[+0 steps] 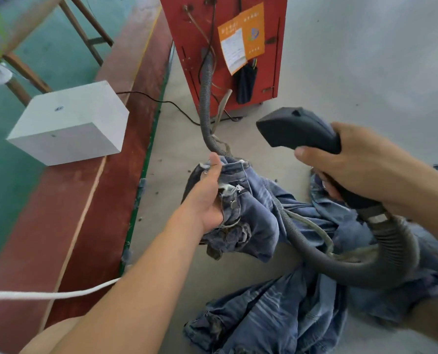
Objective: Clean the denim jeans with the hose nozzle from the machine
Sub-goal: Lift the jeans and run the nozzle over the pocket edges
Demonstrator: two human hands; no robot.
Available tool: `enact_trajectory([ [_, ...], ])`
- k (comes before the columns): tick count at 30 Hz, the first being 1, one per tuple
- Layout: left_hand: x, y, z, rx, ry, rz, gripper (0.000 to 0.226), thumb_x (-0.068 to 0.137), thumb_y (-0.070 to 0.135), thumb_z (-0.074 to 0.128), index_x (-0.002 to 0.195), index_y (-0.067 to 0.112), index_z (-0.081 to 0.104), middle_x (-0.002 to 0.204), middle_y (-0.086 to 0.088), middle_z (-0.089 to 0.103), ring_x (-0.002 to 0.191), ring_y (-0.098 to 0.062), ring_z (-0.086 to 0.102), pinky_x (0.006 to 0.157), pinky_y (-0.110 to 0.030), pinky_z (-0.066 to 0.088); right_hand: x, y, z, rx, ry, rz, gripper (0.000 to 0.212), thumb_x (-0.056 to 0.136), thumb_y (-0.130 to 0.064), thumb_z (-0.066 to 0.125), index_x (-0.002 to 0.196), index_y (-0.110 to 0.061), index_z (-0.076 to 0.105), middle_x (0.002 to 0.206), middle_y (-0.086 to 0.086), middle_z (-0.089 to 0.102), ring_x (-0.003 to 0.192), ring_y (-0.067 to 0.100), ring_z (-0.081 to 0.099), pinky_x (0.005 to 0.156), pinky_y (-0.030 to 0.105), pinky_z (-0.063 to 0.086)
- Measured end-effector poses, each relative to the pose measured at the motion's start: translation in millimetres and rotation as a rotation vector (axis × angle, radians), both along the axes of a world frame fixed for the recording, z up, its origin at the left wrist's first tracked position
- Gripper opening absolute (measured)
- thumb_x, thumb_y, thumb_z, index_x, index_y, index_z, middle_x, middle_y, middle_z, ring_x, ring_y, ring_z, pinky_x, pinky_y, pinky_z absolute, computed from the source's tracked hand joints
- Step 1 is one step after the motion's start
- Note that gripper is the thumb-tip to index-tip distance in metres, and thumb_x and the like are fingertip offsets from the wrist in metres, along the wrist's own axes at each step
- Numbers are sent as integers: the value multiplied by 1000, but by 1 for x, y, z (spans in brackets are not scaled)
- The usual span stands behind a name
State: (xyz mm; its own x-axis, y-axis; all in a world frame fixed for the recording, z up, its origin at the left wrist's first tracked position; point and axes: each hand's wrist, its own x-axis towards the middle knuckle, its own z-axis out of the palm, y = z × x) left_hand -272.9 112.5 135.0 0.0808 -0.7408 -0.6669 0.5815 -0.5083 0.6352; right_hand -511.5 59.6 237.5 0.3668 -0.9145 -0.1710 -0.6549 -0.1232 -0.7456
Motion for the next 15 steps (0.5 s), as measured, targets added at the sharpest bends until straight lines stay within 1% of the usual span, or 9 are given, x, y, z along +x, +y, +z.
enact_trajectory([
  [2,-1,2,0,-2,20,-6,60,90,43,77,125,-4,68,126,-28,68,113,-42,70,102,-54,54,-4,0,-1,33,19,9,29,92,-51,66,94,-23,59,53,6,67,39,19,60,41,32,49],
  [3,-2,2,-2,26,3,-3,47,92,24,77,125,-9,66,123,-32,68,111,-44,70,100,-56,55,-5,0,-2,38,30,9,30,93,-51,67,94,-22,59,53,5,67,39,19,59,40,31,48],
  [5,-1,4,-12,138,-182,19,16,98,-3,61,111,-10,66,95,-29,73,83,-37,75,73,-48,65,-6,-2,-5,37,45,13,29,94,-49,67,94,-22,59,52,5,67,38,17,59,37,27,47],
  [6,0,5,-16,184,-285,6,15,101,-7,53,109,-7,65,83,-24,71,70,-32,73,60,-42,64,-7,-2,-5,32,51,16,28,95,-49,67,93,-22,58,52,4,67,37,17,59,37,26,46],
  [8,1,11,-24,208,-445,-62,26,106,-3,45,126,4,61,87,-17,68,72,-27,67,65,-42,60,-8,-2,-5,23,59,32,28,94,-49,66,93,-23,58,53,4,67,38,16,60,38,25,47],
  [10,2,17,-27,206,-448,-116,36,109,3,44,140,18,54,103,-16,69,87,-29,69,78,-47,59,-8,-1,-6,21,69,62,28,93,-51,65,95,-24,57,55,6,68,40,19,62,40,29,49],
  [11,2,20,-24,216,-374,-116,35,109,7,45,141,17,53,109,-18,71,91,-32,72,80,-49,60,-7,0,-7,20,80,80,29,92,-52,64,96,-24,57,56,7,69,42,21,64,41,30,50],
  [13,3,22,-12,207,-135,-70,34,110,22,47,135,2,58,109,-23,74,90,-35,76,71,-47,63,-6,1,-8,24,105,115,29,90,-53,63,97,-26,57,57,7,69,43,23,66,42,31,52],
  [15,9,23,-5,120,62,-9,52,109,36,41,133,-6,61,123,-27,70,107,-40,72,81,-49,62,-6,1,-8,57,126,160,26,90,-52,64,96,-27,57,56,6,69,41,20,64,41,28,50],
])
